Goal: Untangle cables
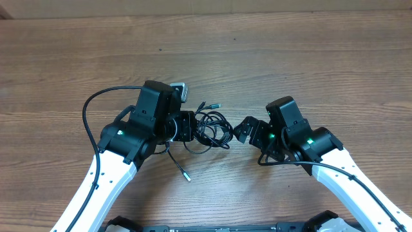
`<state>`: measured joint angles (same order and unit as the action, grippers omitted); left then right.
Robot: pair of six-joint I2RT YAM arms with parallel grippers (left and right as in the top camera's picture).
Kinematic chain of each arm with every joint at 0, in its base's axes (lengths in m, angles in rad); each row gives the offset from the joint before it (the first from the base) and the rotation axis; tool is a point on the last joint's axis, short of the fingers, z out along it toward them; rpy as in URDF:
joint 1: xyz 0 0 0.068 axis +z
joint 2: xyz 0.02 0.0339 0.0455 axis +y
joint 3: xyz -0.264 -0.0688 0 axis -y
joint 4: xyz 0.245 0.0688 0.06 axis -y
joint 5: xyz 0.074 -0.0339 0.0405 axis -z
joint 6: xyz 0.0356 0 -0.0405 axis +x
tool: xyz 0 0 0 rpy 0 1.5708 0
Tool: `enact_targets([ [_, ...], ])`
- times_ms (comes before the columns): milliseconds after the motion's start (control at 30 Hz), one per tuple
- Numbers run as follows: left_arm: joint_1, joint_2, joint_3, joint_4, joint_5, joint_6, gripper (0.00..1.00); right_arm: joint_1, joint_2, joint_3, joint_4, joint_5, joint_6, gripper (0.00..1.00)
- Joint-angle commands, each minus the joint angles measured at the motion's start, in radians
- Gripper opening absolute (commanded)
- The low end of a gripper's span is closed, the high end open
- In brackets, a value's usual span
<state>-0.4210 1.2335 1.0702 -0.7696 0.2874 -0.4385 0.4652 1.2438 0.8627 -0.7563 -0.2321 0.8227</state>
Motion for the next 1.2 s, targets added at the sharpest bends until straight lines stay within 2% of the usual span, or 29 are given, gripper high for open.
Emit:
enact_targets([
  [0,0.002,-0.018,0.013,0.007,0.002,-0.014,0.04,-0.001,-0.002,-0.005,-0.001,-0.007,0.000,1.00],
  [133,0.002,-0.018,0.013,0.007,0.002,-0.037,0.04,-0.001,-0.002,-0.005,-0.001,-0.007,0.000,1.00],
  [267,0.002,-0.018,0.013,0.008,0.016,-0.154,0.05,-0.001,-0.002,-0.005,-0.001,-0.007,0.000,1.00],
  [467,0.002,-0.018,0.013,-0.009,0.187,-0.161,0.04,-0.001,-0.002,-0.005,-0.001,-0.007,0.000,1.00],
  [533,0.002,-0.018,0.013,-0.029,0.204,-0.162,0.04,-0.001,-0.002,-0.005,-0.001,-0.007,0.000,1.00],
  [700,0.002,-0.018,0.013,-0.119,0.169,-0.204,0.04,-0.001,-0.002,-0.005,-0.001,-0.007,0.000,1.00],
  [900,0.002,-0.018,0.013,-0.187,0.048,-0.391,0.05,-0.001,-0.002,-0.005,0.071,-0.006,0.008,1.00],
  [1167,0.002,-0.018,0.013,-0.192,0.046,-0.400,0.04,-0.001,-0.002,-0.005,0.063,-0.060,0.008,1.00],
])
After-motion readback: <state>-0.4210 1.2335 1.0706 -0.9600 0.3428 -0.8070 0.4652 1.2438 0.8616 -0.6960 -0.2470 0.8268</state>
